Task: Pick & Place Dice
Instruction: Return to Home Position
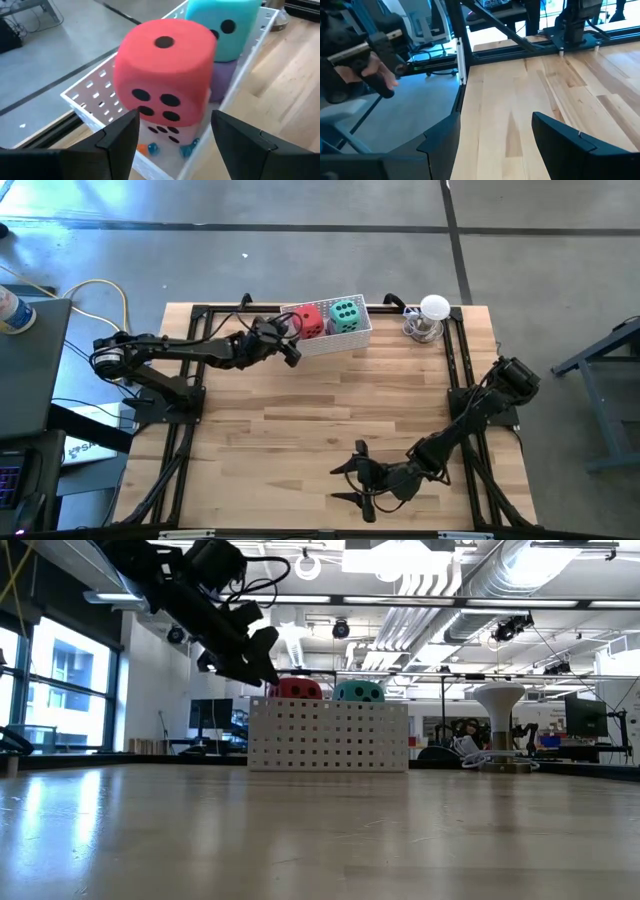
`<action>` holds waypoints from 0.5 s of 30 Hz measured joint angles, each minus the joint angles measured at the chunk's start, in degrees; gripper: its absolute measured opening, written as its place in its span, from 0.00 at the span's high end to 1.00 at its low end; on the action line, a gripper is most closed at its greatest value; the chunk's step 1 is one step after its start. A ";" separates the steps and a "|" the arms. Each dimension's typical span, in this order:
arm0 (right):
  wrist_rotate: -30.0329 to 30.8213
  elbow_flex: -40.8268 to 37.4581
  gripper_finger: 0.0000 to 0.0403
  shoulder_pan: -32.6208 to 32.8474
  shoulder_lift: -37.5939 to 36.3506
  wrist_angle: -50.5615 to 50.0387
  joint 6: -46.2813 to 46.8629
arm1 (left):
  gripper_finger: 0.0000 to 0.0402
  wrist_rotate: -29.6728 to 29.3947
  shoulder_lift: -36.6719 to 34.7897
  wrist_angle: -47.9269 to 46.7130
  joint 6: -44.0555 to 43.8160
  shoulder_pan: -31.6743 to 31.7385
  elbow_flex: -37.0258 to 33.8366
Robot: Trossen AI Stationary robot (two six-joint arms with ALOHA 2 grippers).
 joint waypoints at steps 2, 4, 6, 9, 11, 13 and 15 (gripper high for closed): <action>-0.04 0.02 0.41 0.02 0.00 -0.30 -0.05 | 0.41 0.02 -0.51 0.12 -0.01 -0.71 -0.04; -0.05 0.00 0.41 0.04 0.00 -0.52 -0.11 | 0.41 -0.03 -1.51 1.24 -0.03 -2.09 -0.04; -0.04 0.01 0.41 0.04 0.00 -0.52 -0.79 | 0.41 -0.04 -3.16 1.45 0.08 -3.83 -0.04; -0.02 0.01 0.41 0.04 0.00 -0.60 -1.42 | 0.41 -0.07 -6.62 0.92 1.51 -7.73 -0.04; 0.54 0.02 0.41 0.04 0.00 -0.59 -1.66 | 0.41 -0.04 -9.39 -0.09 1.55 -11.12 -0.04; 0.83 0.00 0.41 -0.02 0.00 -0.57 -2.19 | 0.41 -0.03 -12.58 -1.94 1.54 -14.95 -0.04; 0.37 0.02 0.41 -0.34 0.00 -0.56 -2.73 | 0.43 -0.08 -16.07 -3.60 1.91 -18.68 -0.04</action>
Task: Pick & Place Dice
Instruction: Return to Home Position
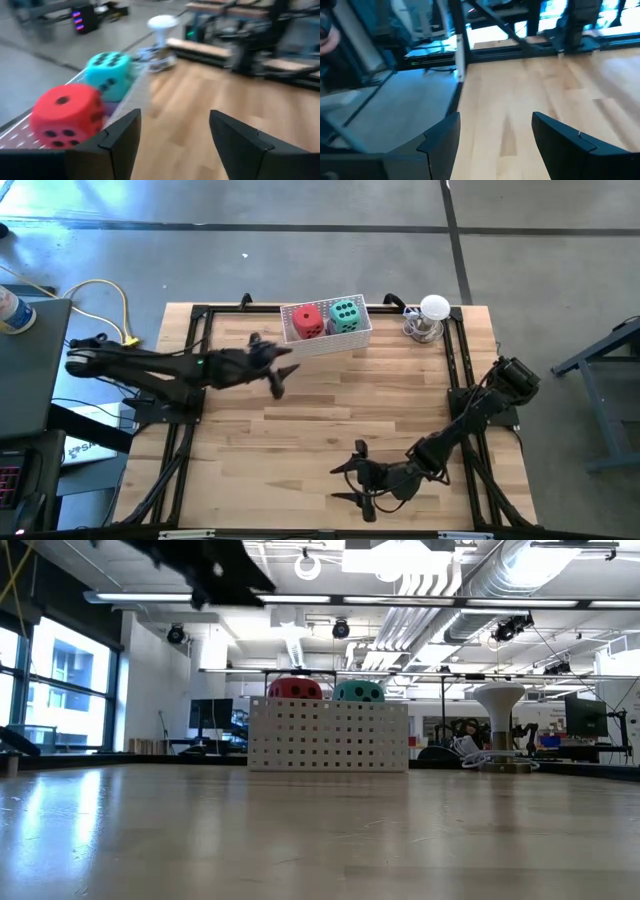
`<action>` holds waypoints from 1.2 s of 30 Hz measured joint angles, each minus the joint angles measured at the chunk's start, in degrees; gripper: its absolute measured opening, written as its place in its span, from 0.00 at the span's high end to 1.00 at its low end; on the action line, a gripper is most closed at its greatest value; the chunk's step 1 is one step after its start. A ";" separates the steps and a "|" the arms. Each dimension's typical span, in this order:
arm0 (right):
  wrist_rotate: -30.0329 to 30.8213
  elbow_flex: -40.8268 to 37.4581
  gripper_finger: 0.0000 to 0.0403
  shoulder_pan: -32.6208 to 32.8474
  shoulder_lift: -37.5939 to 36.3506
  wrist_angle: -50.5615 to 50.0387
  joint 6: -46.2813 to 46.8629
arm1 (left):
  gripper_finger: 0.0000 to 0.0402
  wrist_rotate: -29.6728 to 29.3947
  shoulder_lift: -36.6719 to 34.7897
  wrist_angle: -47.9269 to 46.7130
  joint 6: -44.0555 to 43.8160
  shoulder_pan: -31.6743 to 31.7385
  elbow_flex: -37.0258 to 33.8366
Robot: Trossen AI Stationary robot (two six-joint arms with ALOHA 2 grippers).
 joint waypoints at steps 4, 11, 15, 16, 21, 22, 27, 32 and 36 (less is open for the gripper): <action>-5.97 0.00 0.41 -1.75 -0.22 0.00 4.23 | 0.52 -0.36 -7.53 -5.39 -0.21 -6.39 0.00; -6.80 0.00 0.54 -4.49 -3.70 -9.33 4.03 | 0.75 -4.07 -19.81 -20.14 -7.55 -12.21 0.00; -4.82 0.00 0.76 -5.12 -9.28 -16.14 2.73 | 0.92 -8.92 -25.76 -28.06 -10.50 -13.67 0.00; -4.53 0.00 0.82 -5.16 -10.95 -17.87 1.89 | 0.95 -9.58 -27.07 -29.41 -10.58 -13.88 0.00; -4.96 0.07 0.98 -5.08 -19.87 -31.62 -2.44 | 0.99 -9.87 -32.10 -36.08 -10.74 -14.15 0.00; -4.71 0.07 0.99 -5.08 -21.57 -34.85 -2.15 | 1.00 -10.07 -32.84 -37.32 -10.74 -14.15 0.00; -2.93 -0.14 1.00 -5.12 -29.91 -46.28 -1.58 | 1.00 -18.31 -36.12 -41.06 -10.10 -14.14 0.00; -3.14 -7.11 1.00 -5.38 -40.06 -44.89 -5.74 | 1.00 -20.18 -38.69 -43.55 -7.27 -14.13 0.00; -3.60 -18.11 1.00 -9.24 -51.60 -36.39 -8.73 | 1.00 -20.19 -40.80 -46.46 -7.24 -14.13 -0.19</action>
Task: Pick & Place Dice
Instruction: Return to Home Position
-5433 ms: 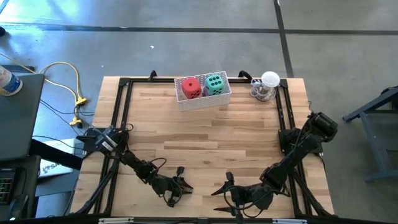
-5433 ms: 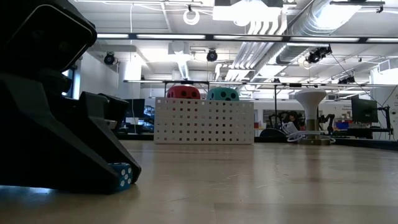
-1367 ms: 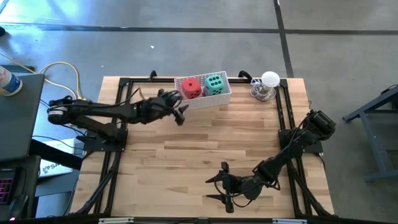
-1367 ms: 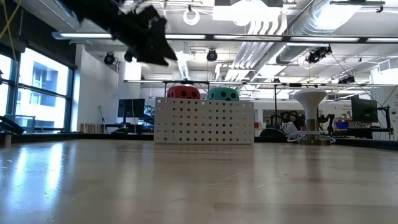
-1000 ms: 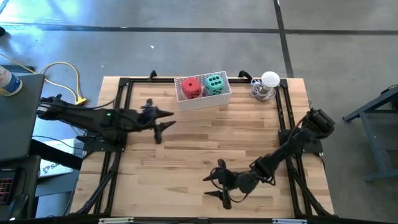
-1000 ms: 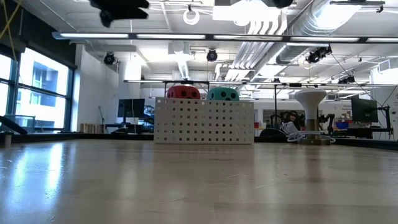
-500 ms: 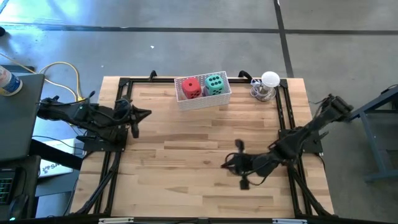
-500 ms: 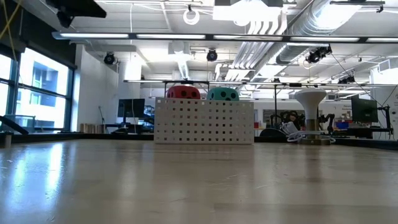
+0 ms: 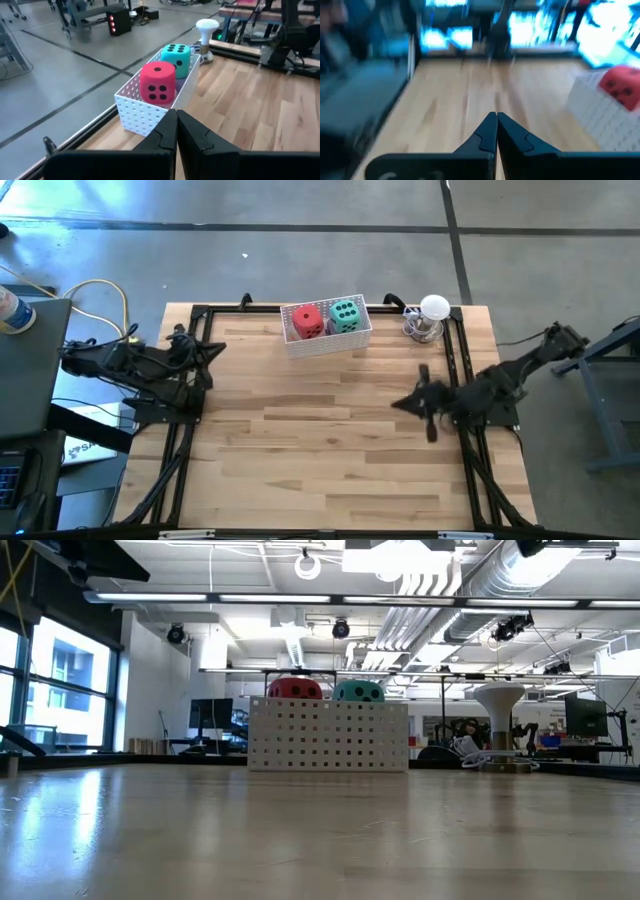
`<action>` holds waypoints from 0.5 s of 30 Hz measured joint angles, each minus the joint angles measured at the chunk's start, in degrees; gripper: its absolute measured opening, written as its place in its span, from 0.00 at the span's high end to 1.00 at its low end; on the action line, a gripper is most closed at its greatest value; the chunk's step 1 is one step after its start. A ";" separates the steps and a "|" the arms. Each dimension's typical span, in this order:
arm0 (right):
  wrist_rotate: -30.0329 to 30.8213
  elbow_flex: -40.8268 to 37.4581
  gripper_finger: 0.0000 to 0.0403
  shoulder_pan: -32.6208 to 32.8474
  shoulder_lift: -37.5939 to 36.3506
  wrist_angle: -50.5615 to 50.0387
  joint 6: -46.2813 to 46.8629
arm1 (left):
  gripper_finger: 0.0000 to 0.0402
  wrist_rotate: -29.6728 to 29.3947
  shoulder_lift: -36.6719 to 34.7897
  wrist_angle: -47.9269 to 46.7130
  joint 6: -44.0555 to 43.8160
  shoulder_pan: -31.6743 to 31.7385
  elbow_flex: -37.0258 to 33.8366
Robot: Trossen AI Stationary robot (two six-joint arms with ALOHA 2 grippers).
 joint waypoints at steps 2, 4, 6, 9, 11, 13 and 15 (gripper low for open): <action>-2.37 -5.59 1.00 -3.29 -6.10 7.04 -2.20 | 1.00 -0.09 -1.41 -0.01 0.07 0.00 -0.51; -7.81 -10.33 1.00 -6.66 -11.64 11.75 -4.31 | 1.00 -0.15 -3.24 -0.06 0.34 0.00 -1.14; -11.76 -13.57 1.00 -10.41 -16.13 15.64 -5.60 | 1.00 -0.16 -5.20 -0.17 0.63 0.00 -2.27; -12.79 -17.63 1.00 -15.48 -22.99 16.13 -5.91 | 1.00 -0.16 -8.44 0.26 0.68 0.02 -3.96; -13.17 -20.40 1.00 -18.13 -26.48 17.78 -6.39 | 1.00 0.04 -10.28 1.62 1.17 0.00 -4.50; -13.18 -23.84 1.00 -20.41 -29.23 20.05 -7.29 | 1.00 0.02 -12.05 2.08 1.28 0.00 -5.11; -14.96 -28.16 1.00 -22.24 -31.30 22.45 -8.02 | 1.00 0.26 -13.52 2.68 1.28 0.00 -5.54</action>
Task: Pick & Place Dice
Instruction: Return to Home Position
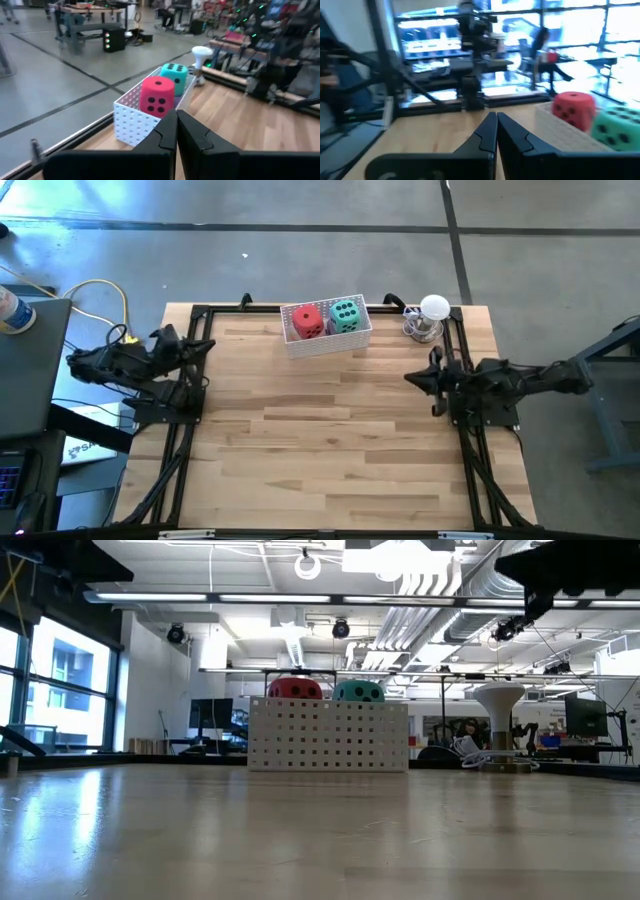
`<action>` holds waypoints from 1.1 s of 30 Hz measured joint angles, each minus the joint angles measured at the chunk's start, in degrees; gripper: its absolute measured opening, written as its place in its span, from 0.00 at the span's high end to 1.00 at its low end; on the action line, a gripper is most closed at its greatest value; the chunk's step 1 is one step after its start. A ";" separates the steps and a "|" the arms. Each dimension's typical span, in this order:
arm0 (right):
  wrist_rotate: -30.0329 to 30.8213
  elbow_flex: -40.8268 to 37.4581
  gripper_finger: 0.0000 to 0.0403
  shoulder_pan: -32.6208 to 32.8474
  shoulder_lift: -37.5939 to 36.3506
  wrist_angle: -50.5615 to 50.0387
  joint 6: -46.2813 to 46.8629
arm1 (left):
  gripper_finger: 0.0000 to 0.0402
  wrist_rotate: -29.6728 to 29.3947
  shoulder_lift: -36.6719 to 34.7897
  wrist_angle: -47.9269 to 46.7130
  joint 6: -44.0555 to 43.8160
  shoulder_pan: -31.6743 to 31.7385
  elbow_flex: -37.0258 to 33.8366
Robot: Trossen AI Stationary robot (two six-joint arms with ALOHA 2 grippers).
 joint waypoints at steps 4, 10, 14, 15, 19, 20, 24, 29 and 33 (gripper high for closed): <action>-3.89 -7.40 1.00 -2.57 -1.94 9.12 0.05 | 1.00 3.18 -2.67 1.68 0.44 0.00 -1.93; -6.78 -14.01 1.00 -4.13 -2.06 16.71 0.80 | 1.00 7.25 -4.14 6.38 3.36 0.00 -4.73; -6.80 -14.01 1.00 -4.10 -1.99 15.39 1.04 | 1.00 7.92 -4.10 8.12 4.79 0.00 -6.46; -6.84 -14.01 1.00 -4.11 -1.99 15.35 1.01 | 1.00 7.91 -4.12 8.26 5.27 0.00 -7.03; -6.91 -14.03 1.00 -4.11 -1.99 15.33 1.55 | 1.00 8.74 -4.13 9.85 4.49 0.00 -10.90; -6.88 -14.03 1.00 -4.11 -1.99 15.31 2.12 | 1.00 10.06 -4.12 11.56 4.09 0.00 -12.18; -7.13 -14.05 1.00 -4.11 -1.99 14.81 2.07 | 1.00 17.81 -4.09 22.36 3.35 0.00 -18.86; -7.09 -14.08 1.00 -4.11 -1.99 14.78 1.96 | 1.00 23.40 -4.09 33.67 6.14 0.00 -28.65; -6.99 -14.08 1.00 -4.11 -1.99 14.77 1.95 | 1.00 24.49 -4.08 39.16 6.62 -0.02 -34.42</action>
